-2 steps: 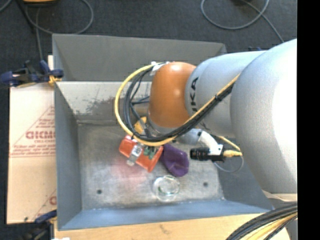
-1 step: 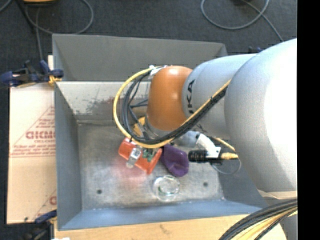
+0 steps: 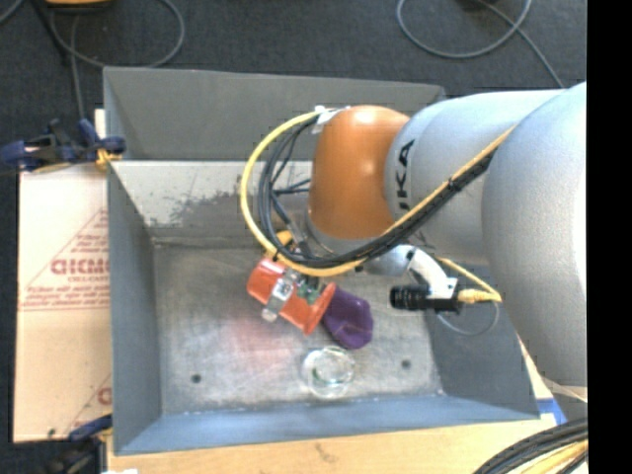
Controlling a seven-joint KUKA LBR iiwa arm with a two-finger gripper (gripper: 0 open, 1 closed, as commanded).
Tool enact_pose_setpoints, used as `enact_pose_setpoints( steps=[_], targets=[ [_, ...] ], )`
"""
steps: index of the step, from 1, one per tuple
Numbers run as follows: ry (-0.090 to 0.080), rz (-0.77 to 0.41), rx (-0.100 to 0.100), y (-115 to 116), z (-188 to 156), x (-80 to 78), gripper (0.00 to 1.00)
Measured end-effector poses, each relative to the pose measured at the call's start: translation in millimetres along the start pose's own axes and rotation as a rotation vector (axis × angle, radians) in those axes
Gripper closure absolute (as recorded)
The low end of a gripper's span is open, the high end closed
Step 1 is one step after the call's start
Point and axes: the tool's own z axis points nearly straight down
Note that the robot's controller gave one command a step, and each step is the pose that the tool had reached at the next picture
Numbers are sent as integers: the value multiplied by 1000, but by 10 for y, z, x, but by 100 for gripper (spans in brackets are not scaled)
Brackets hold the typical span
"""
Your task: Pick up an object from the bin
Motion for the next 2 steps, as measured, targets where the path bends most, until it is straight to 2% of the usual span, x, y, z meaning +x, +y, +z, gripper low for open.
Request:
enact_pose_setpoints(
  steps=[1,2],
  targets=[
    [-2,47,-10,-16,914,-157,100],
    [-2,47,-11,-16,914,-158,100]
  ],
)
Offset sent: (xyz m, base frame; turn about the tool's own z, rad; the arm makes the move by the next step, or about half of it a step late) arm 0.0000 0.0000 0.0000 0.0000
